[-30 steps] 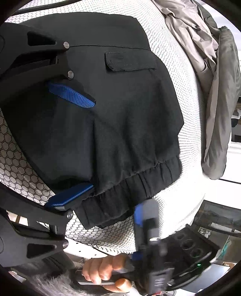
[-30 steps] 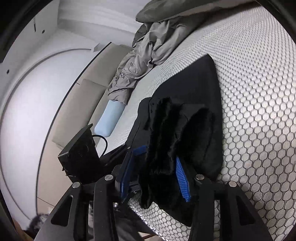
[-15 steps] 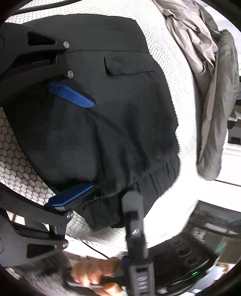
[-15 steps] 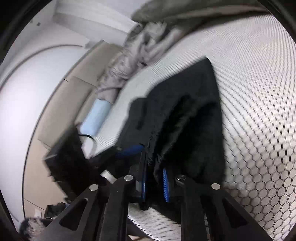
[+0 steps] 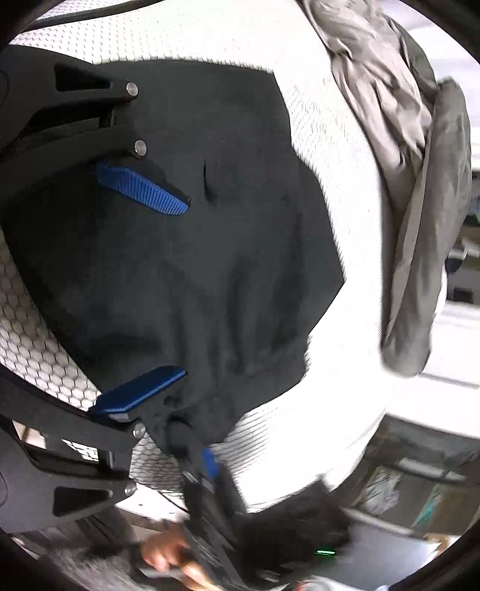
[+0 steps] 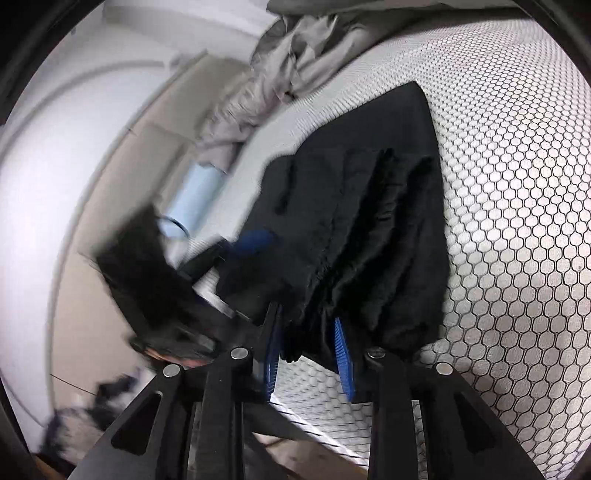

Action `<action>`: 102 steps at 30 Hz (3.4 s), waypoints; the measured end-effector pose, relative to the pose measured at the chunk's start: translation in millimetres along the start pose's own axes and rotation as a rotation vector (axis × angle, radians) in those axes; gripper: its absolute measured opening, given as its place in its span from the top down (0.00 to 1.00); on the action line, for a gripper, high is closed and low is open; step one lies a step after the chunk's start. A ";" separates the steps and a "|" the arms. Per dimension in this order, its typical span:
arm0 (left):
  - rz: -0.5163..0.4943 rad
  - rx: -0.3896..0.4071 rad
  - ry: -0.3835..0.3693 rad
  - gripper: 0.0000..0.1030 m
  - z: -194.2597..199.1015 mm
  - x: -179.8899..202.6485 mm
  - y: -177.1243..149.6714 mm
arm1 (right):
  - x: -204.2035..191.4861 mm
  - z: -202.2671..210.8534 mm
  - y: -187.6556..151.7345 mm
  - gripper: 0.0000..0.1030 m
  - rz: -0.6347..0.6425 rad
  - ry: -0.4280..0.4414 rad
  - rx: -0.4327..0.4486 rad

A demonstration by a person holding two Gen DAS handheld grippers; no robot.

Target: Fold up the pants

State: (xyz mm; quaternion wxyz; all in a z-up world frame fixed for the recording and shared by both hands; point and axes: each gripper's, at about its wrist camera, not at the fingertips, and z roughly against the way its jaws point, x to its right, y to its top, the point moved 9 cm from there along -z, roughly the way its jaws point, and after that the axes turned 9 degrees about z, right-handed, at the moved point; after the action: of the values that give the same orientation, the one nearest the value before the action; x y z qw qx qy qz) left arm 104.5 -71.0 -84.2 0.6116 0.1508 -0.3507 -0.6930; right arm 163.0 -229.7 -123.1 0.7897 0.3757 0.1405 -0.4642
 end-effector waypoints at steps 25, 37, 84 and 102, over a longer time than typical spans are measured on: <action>0.462 -0.004 0.103 0.69 15.2 -158.0 -9.2 | 52.3 27.8 51.7 0.72 -0.096 -0.158 0.247; 0.309 0.146 0.206 0.35 63.3 -120.5 -8.1 | 43.1 64.7 31.4 0.29 0.017 -0.319 0.298; 0.196 0.290 0.233 0.01 89.6 -91.9 -16.0 | -54.4 43.5 20.0 0.00 0.346 -0.433 0.475; 0.193 0.299 0.245 0.01 90.5 -96.0 -15.1 | -48.1 46.4 21.4 0.00 0.335 -0.420 0.470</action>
State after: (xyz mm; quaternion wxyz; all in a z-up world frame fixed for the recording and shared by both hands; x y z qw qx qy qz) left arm 55.4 47.9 -51.3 0.6840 0.2886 -0.3852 -0.5481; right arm 149.6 -226.9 -54.2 0.7585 0.4612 -0.1992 -0.4151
